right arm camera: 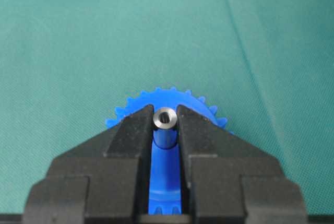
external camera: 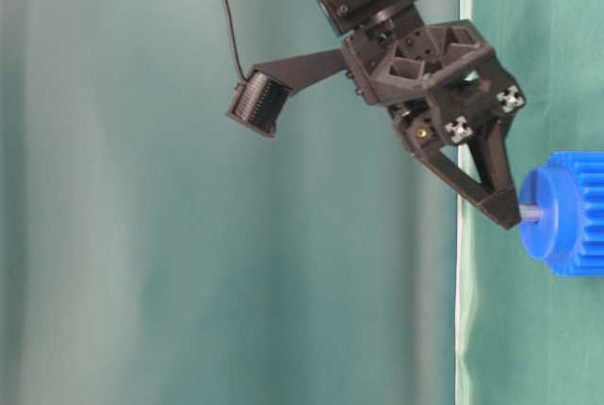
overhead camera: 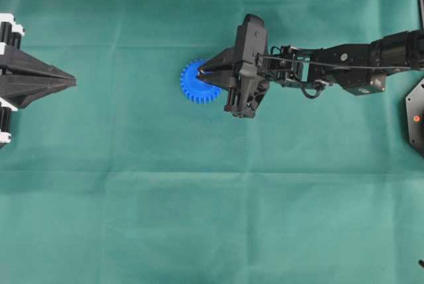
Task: Insert the shaft placed at a random location into the center hole of the medium gear at another random location.
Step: 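Lower the shaft into the blue gear's center hole with the right gripper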
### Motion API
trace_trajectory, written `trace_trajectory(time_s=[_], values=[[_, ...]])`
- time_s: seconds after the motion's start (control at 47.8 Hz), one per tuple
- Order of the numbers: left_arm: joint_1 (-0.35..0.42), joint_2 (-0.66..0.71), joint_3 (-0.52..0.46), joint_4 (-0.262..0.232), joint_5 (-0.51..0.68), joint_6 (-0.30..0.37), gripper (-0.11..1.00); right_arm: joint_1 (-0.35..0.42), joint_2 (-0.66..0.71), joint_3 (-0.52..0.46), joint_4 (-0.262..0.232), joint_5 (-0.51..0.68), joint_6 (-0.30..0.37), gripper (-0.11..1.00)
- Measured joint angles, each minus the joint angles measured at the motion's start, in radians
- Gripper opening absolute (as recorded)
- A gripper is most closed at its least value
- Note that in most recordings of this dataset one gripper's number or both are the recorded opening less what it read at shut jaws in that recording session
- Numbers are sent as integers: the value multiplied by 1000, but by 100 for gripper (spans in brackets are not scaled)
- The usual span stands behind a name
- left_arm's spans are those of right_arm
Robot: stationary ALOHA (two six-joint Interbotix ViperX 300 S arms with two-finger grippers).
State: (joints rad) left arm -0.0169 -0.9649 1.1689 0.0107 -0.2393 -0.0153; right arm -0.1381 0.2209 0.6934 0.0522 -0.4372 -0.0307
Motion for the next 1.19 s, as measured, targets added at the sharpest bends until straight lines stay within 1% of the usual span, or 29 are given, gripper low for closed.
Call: trace_trajectory(time_s=[0.418,1.046,1.088,1.109,1.192], values=[[0,0,0,-2,0,0,0,-2,34,-15,0,0,0,14],[0,0,0,0,0,0,0,0,34,-18,0,14,0,15],[0,0,0,-2,0,0,0,-2,35,-18,-2,15,0,19],[0,0,0,0,0,0,0,0,35,-18,-2,17,0,24],[0,0,0,-2,0,0,0,0,35,-18,-2,21,0,48]])
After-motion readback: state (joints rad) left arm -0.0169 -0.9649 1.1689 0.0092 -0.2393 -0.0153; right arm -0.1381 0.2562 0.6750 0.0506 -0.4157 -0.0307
